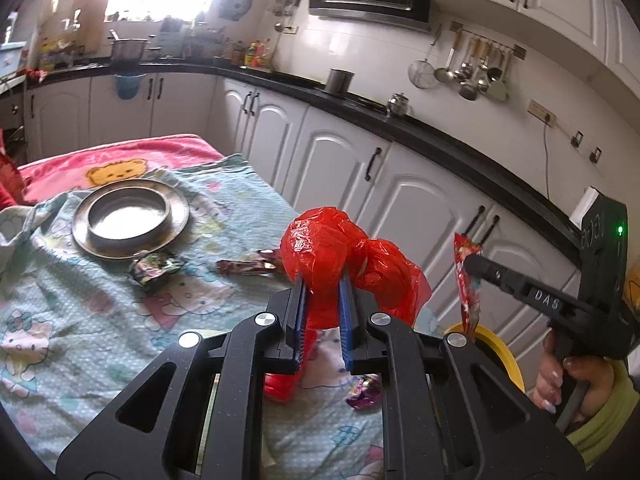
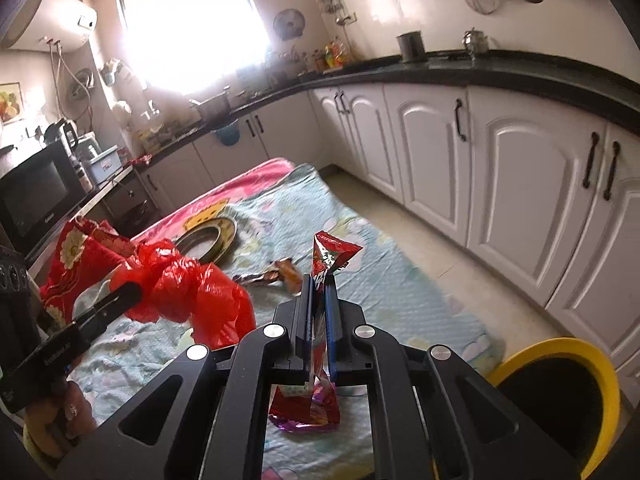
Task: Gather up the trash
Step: 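Carry the red bag and red wrapper over the yellow bin with both tools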
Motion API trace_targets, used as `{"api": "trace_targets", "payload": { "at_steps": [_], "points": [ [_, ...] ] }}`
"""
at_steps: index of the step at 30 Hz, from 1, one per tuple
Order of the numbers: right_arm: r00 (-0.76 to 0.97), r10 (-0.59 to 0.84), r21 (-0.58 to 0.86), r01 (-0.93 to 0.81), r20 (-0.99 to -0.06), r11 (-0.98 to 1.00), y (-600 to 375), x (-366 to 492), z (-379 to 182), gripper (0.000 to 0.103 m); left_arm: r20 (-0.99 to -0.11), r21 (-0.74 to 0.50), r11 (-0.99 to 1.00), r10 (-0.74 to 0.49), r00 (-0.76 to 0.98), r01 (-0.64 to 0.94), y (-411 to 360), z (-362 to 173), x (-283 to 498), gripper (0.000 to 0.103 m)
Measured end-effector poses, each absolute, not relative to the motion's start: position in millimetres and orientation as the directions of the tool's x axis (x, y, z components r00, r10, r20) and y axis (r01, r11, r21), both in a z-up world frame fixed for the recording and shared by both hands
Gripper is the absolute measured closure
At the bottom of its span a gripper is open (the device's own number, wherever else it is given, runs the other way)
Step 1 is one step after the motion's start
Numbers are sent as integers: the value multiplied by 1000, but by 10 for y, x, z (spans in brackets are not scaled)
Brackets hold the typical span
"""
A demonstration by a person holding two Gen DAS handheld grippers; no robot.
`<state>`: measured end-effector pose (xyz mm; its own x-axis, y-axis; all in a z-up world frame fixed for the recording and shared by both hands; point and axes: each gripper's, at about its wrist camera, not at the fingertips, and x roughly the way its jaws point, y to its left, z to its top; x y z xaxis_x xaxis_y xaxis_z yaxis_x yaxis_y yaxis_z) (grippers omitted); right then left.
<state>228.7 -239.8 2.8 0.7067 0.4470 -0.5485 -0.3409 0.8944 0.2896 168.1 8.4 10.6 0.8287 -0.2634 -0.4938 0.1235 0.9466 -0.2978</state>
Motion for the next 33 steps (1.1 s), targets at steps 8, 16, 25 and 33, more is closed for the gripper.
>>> {"api": "trace_targets", "payload": {
  "at_steps": [8, 16, 25, 33],
  "points": [
    [750, 403, 291, -287, -524, 913, -2804, 2169, 111, 97, -495, -268, 946, -298, 816, 183, -178, 131, 1640, 94],
    [771, 363, 286, -243, -523, 927, -3015, 2073, 95, 97, -501, -241, 943, -323, 803, 229, -399, 126, 1605, 94],
    [795, 303, 247, -198, -526, 948, -3251, 1941, 67, 97, -517, -210, 934, -356, 778, 288, -699, 77, 1607, 94],
    [802, 255, 237, -145, -540, 961, -3459, 1863, -13, 97, -536, -174, 921, -385, 751, 348, -1005, 1, 1605, 94]
  ]
}}
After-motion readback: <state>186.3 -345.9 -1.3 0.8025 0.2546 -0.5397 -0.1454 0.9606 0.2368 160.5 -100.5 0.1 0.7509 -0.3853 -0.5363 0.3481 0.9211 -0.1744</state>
